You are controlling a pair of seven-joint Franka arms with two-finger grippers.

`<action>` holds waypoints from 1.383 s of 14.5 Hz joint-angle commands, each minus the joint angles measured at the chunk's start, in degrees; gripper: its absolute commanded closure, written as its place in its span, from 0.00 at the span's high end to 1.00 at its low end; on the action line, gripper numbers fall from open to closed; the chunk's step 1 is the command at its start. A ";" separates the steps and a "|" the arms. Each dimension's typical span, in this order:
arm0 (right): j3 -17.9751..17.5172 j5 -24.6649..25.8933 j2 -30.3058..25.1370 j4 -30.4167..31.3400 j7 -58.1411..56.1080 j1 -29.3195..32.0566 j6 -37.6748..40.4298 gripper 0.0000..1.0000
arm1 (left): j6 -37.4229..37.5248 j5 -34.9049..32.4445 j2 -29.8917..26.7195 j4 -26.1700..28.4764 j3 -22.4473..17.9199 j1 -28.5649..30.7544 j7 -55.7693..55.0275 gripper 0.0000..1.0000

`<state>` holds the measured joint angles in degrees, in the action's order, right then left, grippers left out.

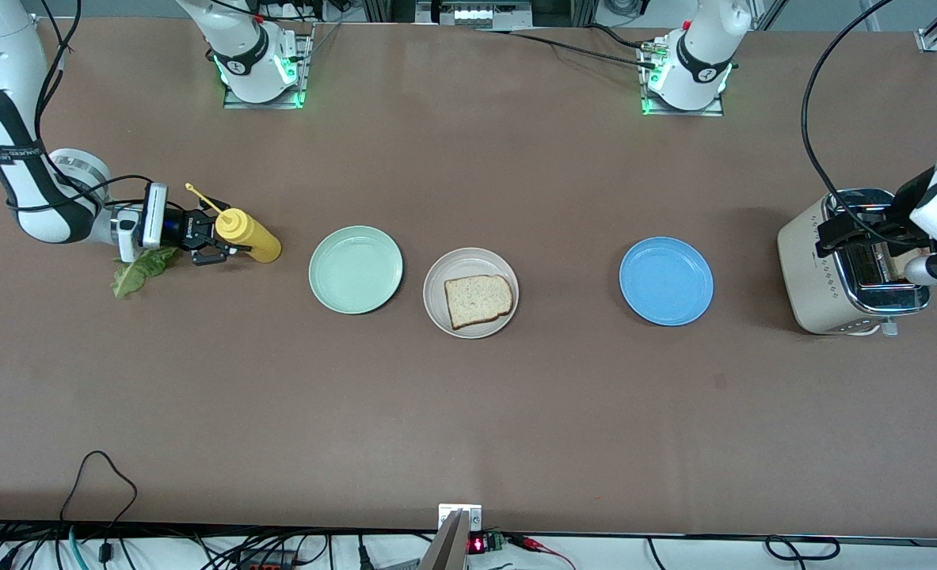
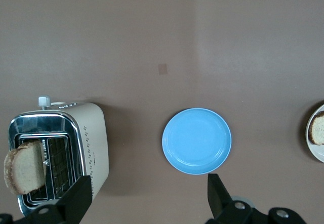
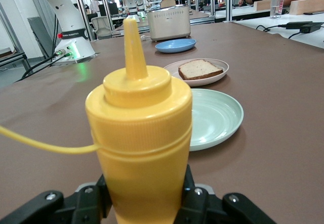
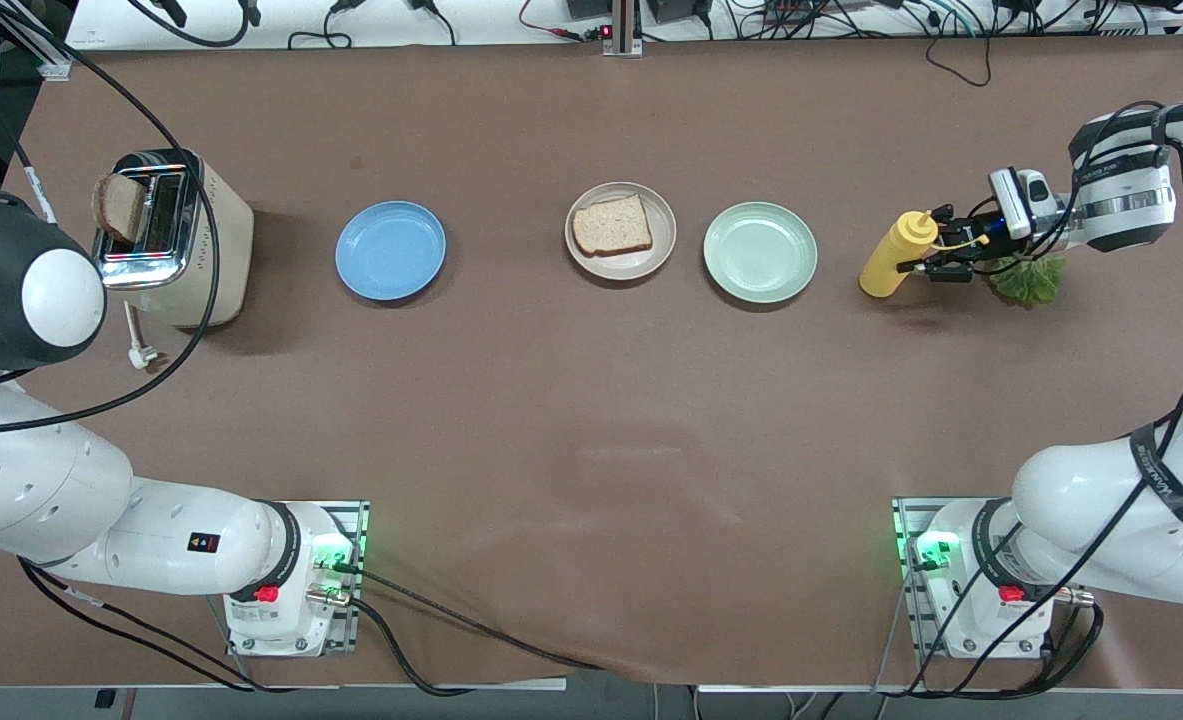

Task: Make sandwich in beige plate with both arms
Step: 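Grasp the yellow bottle with the right gripper while the left gripper withdraws, then lift the yellow bottle and tilt it over the bread with the right gripper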

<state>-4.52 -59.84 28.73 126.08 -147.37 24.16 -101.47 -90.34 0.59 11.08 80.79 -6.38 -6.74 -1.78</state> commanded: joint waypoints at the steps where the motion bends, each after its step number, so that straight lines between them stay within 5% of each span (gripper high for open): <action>1: -1.72 -1.24 -2.44 -0.57 4.08 -0.17 -2.06 0.00 | -1.24 0.64 -4.13 5.77 -0.39 -0.47 -0.50 1.00; 7: -8.74 -0.37 -12.11 -0.57 22.79 -0.87 -9.08 0.00 | -2.03 0.29 -4.49 6.75 -0.30 0.41 -0.41 1.00; 14: -12.70 1.74 -19.06 -0.92 42.83 -13.24 -24.62 0.00 | -1.86 1.08 -4.23 6.75 0.05 -0.47 0.02 1.00; 17: -14.11 7.96 -19.24 -2.58 54.87 -19.40 -31.67 0.00 | -1.77 0.99 -4.05 6.66 0.40 -0.56 0.20 1.00; 20: -14.38 19.45 -18.89 -4.61 70.93 -25.90 -37.64 0.00 | -1.86 0.99 -3.88 6.66 0.49 -0.12 0.29 1.00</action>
<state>-18.98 -46.79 10.63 122.84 -86.12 1.54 -136.50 -91.54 0.76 8.30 86.07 -5.91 -7.02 -1.85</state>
